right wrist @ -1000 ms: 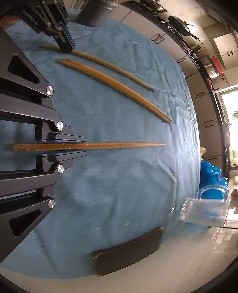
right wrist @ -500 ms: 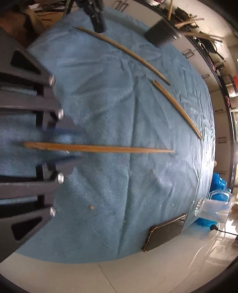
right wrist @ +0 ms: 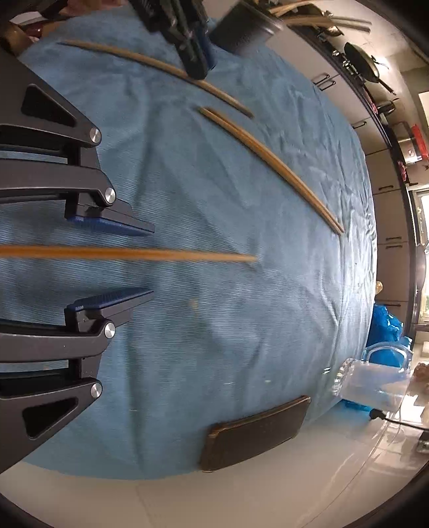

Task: Organize utensils
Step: 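Lift the held chopsticks off the cloth with both grippers, then carry both chopsticks over the black holder and open both grippers to drop them in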

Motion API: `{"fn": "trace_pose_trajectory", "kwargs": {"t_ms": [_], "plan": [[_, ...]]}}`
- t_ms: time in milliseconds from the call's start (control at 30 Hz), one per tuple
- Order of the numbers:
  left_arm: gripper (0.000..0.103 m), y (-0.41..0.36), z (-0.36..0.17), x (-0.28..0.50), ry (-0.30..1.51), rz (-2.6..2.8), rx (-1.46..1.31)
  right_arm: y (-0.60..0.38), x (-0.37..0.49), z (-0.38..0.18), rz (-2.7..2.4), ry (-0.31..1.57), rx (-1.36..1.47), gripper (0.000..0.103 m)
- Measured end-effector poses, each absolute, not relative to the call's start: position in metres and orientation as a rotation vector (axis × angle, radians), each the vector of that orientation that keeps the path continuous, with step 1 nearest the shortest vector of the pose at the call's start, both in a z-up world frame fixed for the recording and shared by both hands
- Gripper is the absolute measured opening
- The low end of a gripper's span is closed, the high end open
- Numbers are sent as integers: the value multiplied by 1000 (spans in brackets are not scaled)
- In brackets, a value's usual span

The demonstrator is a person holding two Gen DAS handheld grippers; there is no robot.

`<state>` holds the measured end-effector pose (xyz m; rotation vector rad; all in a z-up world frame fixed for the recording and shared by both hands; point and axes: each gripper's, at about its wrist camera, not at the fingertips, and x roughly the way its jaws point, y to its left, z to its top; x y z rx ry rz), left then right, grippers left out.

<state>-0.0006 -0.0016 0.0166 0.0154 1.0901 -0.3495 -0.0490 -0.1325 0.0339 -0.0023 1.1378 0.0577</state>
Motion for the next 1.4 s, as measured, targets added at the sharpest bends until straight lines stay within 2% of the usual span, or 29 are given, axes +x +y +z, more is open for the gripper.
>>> {"fn": "trace_pose_trajectory", "kwargs": {"t_ms": [67, 200, 467, 533, 567, 600, 667, 733, 767, 1033, 1400], "plan": [[24, -7, 19, 8, 1075, -338, 60, -132, -37, 34, 53, 1154, -12, 33], [24, -10, 20, 20, 1093, -345, 68, -136, -9, 33, 48, 1203, -9, 23], [25, -20, 20, 30, 1118, -348, 103, -138, 27, 34, 52, 1332, -12, 23], [32, -24, 20, 34, 1123, -359, 114, -137, 30, 34, 55, 1352, -23, 22], [42, -26, 20, 36, 1131, -382, 98, -137, 31, 34, 56, 1360, -27, 21], [46, -26, 20, 38, 1135, -395, 73, -136, 33, 35, 60, 1362, -27, 17], [46, -22, 20, 41, 1132, -394, 23, -132, 35, 35, 72, 1351, -52, 11], [26, -17, 20, 41, 1125, -375, 3, -125, 34, 36, 73, 1328, -74, 7], [8, -13, 18, 42, 1134, -369, -5, -122, 31, 36, 68, 1313, -89, 7], [6, 17, 41, 14, 1054, -345, -69, -123, -3, 51, 103, 1172, 9, 6], [7, 42, 124, -72, 744, -363, -134, -118, -71, 125, 122, 835, 59, 6]]}}
